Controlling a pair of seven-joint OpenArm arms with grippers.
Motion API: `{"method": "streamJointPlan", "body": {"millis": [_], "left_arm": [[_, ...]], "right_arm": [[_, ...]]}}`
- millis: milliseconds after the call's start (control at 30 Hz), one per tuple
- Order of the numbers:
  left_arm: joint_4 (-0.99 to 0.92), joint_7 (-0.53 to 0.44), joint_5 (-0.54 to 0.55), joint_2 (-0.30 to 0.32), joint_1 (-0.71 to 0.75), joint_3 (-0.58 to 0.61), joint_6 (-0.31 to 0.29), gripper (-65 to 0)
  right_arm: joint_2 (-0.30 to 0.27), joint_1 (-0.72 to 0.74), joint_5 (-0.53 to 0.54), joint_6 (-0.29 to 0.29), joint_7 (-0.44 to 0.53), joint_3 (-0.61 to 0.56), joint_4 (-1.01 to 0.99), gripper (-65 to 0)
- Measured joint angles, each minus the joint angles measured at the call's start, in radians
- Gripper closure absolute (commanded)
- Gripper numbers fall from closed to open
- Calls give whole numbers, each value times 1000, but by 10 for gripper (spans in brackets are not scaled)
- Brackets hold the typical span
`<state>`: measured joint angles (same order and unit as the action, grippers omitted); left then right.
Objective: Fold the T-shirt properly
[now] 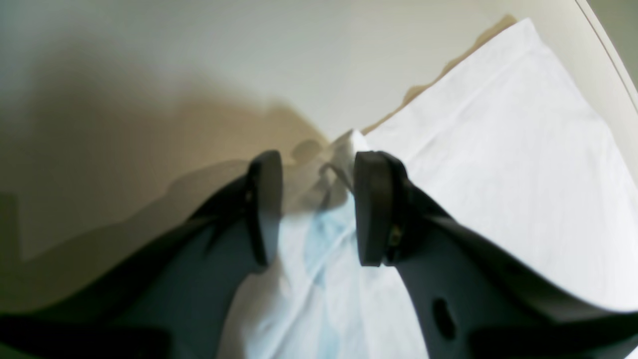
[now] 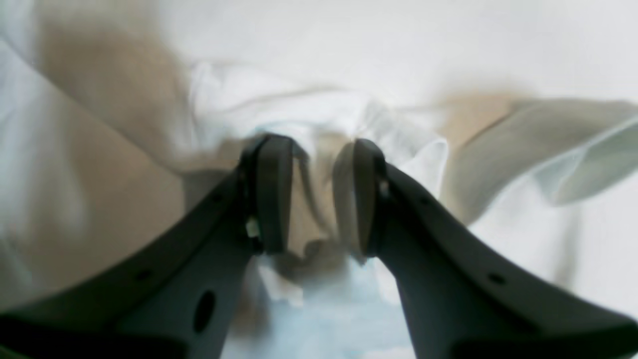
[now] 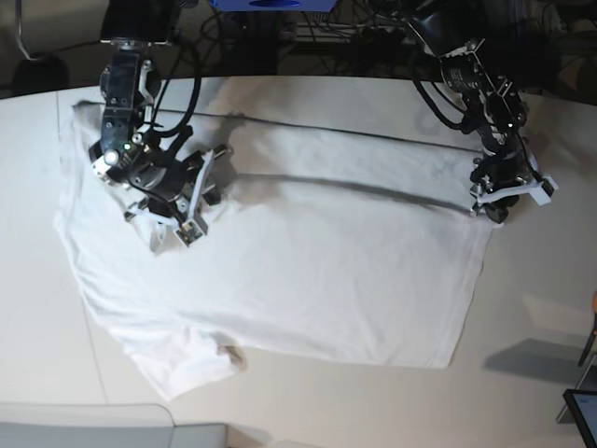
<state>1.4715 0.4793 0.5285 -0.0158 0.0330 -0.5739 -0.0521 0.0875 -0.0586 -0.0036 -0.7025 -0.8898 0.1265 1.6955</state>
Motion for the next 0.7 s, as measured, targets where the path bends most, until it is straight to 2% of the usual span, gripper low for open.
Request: {"method": "streamJointPlan", "body": {"millis": [133, 300, 433, 633, 700], "left_arm": [[-2, -2, 0, 11, 0, 0, 0, -247], [-2, -2, 0, 10, 8, 1, 0, -247], [-2, -1, 0, 10, 9, 1, 0, -247], [1, -1, 0, 10, 3, 1, 0, -247], [0, -2, -1, 11, 0, 1, 0, -247]], "right_arm": [[-7, 45, -3, 3, 0, 66, -5, -202], [-42, 73, -2, 3, 32, 73, -92, -202], [-43, 67, -3, 3, 54, 76, -95, -202], [-40, 29, -3, 0, 45, 71, 39, -202], [-40, 32, 0, 0, 1, 68, 79, -202]]}}
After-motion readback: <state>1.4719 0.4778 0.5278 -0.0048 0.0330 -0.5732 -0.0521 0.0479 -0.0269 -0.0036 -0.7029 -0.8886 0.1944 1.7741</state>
